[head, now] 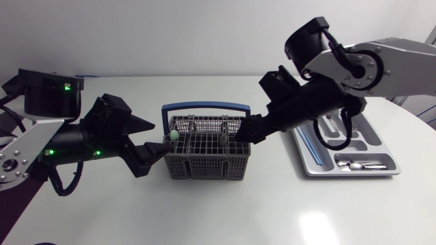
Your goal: Transfer all utensils from the basket to the drawer tray.
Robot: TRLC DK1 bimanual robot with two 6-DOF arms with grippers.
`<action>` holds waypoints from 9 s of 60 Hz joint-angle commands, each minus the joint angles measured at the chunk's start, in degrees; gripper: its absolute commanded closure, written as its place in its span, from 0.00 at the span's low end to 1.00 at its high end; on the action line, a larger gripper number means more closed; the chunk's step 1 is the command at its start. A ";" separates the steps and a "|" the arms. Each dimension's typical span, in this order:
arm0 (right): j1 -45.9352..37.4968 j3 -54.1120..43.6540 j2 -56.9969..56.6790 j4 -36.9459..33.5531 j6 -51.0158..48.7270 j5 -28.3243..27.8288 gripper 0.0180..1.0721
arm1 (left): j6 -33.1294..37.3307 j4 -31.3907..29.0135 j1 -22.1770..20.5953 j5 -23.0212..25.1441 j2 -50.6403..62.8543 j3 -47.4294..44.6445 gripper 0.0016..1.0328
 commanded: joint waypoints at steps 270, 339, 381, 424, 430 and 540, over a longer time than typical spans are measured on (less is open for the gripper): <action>-62.73 -2.06 -3.28 -21.28 -45.26 -6.23 0.90 | -13.52 -6.50 -4.73 -9.47 19.83 15.51 0.55; -46.65 -17.88 -8.91 4.21 -37.35 13.98 0.09 | -13.08 -4.47 -6.23 -10.35 25.01 15.95 0.78; -33.82 -17.53 -18.14 -2.47 -31.64 17.06 0.09 | -13.08 -3.60 -2.54 -3.14 20.35 14.72 0.96; -20.63 -13.22 -24.03 -8.80 -26.45 17.06 0.09 | -11.41 -13.26 -2.54 0.20 7.17 18.85 0.96; -18.70 -12.78 -26.14 -9.24 -26.45 15.74 0.09 | -10.18 -14.76 -2.71 0.20 5.24 19.64 0.96; 14.96 -16.38 -22.62 5.79 -18.19 -14.58 0.95 | -14.14 -22.23 -15.37 31.58 4.80 22.19 0.75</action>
